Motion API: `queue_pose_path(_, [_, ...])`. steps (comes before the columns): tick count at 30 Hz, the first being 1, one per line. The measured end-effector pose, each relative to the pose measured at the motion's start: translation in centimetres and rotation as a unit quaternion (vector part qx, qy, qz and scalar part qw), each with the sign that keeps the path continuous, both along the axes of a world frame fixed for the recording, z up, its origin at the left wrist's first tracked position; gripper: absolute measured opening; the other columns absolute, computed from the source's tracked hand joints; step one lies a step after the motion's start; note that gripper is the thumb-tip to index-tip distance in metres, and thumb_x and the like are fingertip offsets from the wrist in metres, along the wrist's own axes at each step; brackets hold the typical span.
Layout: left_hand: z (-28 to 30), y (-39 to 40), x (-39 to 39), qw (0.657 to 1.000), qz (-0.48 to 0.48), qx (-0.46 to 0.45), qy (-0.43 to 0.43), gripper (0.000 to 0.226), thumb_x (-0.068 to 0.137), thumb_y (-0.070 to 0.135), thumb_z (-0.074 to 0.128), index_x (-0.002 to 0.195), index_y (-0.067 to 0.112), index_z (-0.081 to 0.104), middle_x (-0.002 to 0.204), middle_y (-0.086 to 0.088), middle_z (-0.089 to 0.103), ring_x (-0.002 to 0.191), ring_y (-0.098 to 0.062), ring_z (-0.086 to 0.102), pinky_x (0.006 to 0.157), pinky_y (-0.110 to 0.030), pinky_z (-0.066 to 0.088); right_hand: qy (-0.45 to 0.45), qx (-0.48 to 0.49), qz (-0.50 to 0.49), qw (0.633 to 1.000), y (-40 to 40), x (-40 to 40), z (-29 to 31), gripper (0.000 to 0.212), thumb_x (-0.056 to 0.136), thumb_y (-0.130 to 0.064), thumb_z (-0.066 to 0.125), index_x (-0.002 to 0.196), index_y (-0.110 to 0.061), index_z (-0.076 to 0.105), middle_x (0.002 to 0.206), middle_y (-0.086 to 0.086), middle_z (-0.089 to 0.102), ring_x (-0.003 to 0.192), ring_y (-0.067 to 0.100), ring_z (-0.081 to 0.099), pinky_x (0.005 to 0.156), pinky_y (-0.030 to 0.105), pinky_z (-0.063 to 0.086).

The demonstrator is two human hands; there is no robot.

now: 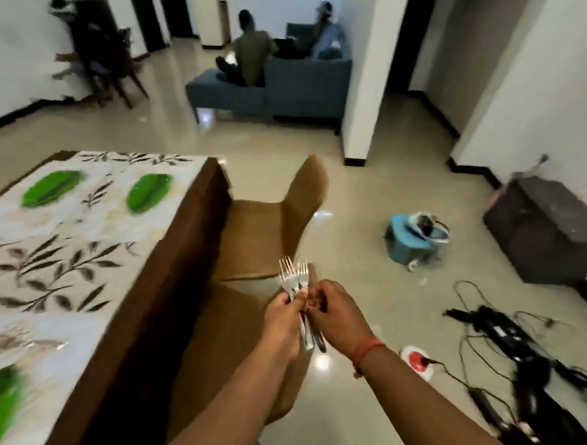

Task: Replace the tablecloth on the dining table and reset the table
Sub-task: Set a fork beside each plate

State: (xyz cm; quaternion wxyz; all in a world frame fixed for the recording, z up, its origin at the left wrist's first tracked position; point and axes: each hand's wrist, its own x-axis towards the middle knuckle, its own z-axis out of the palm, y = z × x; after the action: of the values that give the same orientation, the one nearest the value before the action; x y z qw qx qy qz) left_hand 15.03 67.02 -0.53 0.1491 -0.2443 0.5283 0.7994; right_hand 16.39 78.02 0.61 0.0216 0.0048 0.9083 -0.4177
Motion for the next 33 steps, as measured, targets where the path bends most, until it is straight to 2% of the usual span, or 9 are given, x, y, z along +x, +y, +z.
queue_pose_path(7, [0.3,19.8,-4.5,0.989,-0.133,-0.068,0.009,0.014,0.098,0.019,0.060,0.101,0.009,0.070,0.095,-0.018,0.074,0.085,-0.029,0.069,0.078,-0.042,0.056,-0.022,-0.017,-0.112,0.993,19.7,-2.5,0.1,0.010,0.088,-0.015,0.059,0.089,-0.024,0.055,0.093,-0.004,0.058,0.079,0.011,0.059,0.070,0.024,0.049])
queue_pose_path(11, [-0.4,25.5,-8.3,0.986,-0.148,-0.076,0.013,0.020,0.097,0.023,0.063,0.102,0.005,0.069,0.087,-0.017,0.071,0.078,-0.027,0.068,0.065,-0.036,0.055,-0.043,-0.034,-0.149,0.987,25.3,-6.1,-1.1,0.007,0.089,-0.016,0.057,0.089,-0.024,0.056,0.094,-0.005,0.058,0.078,0.012,0.062,0.074,0.032,0.055])
queue_pose_path(15, [-2.4,29.1,-12.7,0.985,-0.154,-0.079,0.005,0.027,0.096,0.026,0.065,0.100,-0.001,0.066,0.079,-0.014,0.068,0.070,-0.025,0.065,0.057,-0.032,0.051,-0.059,-0.032,-0.174,0.982,28.3,-10.4,-3.0,0.007,0.090,-0.016,0.054,0.084,-0.019,0.053,0.089,-0.003,0.056,0.075,0.014,0.058,0.069,0.030,0.051])
queue_pose_path(18, [-4.0,31.6,-18.6,0.985,-0.157,-0.072,0.002,0.026,0.095,0.026,0.066,0.095,0.000,0.068,0.079,-0.015,0.069,0.069,-0.025,0.065,0.058,-0.033,0.053,-0.072,-0.033,-0.173,0.982,31.2,-16.5,-4.6,0.009,0.090,-0.017,0.056,0.082,-0.014,0.052,0.085,0.000,0.055,0.070,0.015,0.053,0.064,0.027,0.044])
queue_pose_path(21, [-4.6,33.9,-26.1,0.982,-0.173,-0.068,0.014,0.022,0.095,0.028,0.066,0.094,0.006,0.070,0.082,-0.017,0.070,0.070,-0.026,0.068,0.064,-0.037,0.056,-0.092,-0.075,-0.184,0.976,33.9,-24.2,-5.2,0.008,0.088,-0.014,0.058,0.081,-0.015,0.055,0.084,0.004,0.061,0.072,0.019,0.058,0.063,0.026,0.047])
queue_pose_path(24, [-4.5,35.4,-33.7,0.983,-0.172,-0.060,0.012,0.018,0.096,0.022,0.065,0.098,0.005,0.071,0.084,-0.017,0.072,0.070,-0.027,0.072,0.062,-0.037,0.059,-0.127,-0.158,-0.203,0.958,36.0,-32.1,-5.0,0.009,0.088,-0.016,0.062,0.080,-0.016,0.060,0.080,0.009,0.068,0.078,0.031,0.067,0.074,0.043,0.056])
queue_pose_path(26, [-4.0,36.2,-39.0,0.982,-0.178,-0.057,0.024,0.017,0.094,0.024,0.067,0.098,0.007,0.072,0.092,-0.021,0.073,0.084,-0.036,0.073,0.073,-0.050,0.061,-0.135,-0.208,-0.206,0.947,37.0,-37.2,-4.4,0.010,0.089,-0.015,0.063,0.080,-0.013,0.061,0.078,0.011,0.068,0.075,0.030,0.069,0.077,0.049,0.059])
queue_pose_path(28, [-3.7,36.8,-43.8,0.982,-0.176,-0.061,0.028,0.015,0.092,0.026,0.069,0.095,0.011,0.074,0.098,-0.023,0.072,0.094,-0.042,0.070,0.081,-0.060,0.058,-0.145,-0.251,-0.207,0.934,37.8,-41.9,-4.1,0.012,0.092,-0.013,0.063,0.080,-0.009,0.062,0.081,0.018,0.068,0.075,0.029,0.069,0.076,0.049,0.060])
queue_pose_path(33, [-3.9,37.1,-55.2,0.986,-0.161,-0.043,0.023,0.014,0.092,0.024,0.070,0.093,0.011,0.075,0.101,-0.025,0.071,0.097,-0.045,0.069,0.081,-0.062,0.057,-0.153,-0.299,-0.185,0.924,38.4,-53.6,-3.9,0.015,0.092,-0.014,0.064,0.079,-0.007,0.064,0.081,0.016,0.069,0.073,0.026,0.067,0.069,0.041,0.059])
